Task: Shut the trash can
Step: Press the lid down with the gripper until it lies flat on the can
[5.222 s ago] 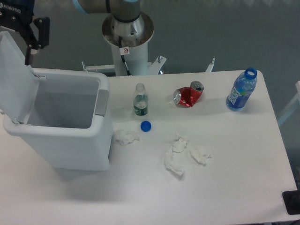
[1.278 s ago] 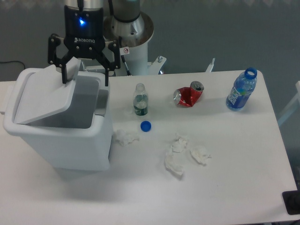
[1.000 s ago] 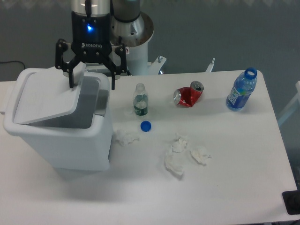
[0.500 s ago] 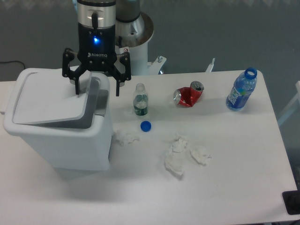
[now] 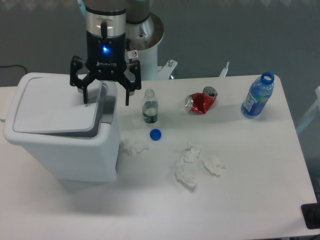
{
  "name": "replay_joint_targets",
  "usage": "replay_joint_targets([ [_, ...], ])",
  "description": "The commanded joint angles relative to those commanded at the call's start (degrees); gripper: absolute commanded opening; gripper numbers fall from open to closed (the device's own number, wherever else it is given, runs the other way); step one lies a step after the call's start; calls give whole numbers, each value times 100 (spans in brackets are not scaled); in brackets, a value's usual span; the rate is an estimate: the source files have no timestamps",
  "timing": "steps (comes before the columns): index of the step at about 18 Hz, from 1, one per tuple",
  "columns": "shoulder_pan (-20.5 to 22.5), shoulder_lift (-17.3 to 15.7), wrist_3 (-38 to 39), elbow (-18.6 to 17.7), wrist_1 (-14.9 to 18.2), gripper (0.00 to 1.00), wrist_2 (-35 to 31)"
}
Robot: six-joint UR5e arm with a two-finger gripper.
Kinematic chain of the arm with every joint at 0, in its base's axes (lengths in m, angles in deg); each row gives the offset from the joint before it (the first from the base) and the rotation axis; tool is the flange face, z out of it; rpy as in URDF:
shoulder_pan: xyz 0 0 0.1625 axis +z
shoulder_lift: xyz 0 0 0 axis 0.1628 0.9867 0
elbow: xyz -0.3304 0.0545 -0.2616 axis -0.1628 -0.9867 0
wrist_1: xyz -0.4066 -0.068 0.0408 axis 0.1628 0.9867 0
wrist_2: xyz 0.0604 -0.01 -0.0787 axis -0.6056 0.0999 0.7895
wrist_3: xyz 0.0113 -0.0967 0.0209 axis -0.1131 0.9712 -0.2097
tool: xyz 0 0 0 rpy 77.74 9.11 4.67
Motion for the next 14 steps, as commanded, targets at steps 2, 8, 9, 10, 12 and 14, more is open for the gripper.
replay_joint_targets([
  [2, 0, 17, 0, 0, 0, 100, 0],
  [8, 0, 132, 0, 0, 0, 100, -9],
  [9, 0, 132, 0, 0, 0, 100, -9],
  [10, 0, 158, 0, 0, 0, 100, -9],
  [12, 0, 167, 0, 0, 0, 100, -9],
  [14, 35, 167, 0, -9, 0, 100, -9],
])
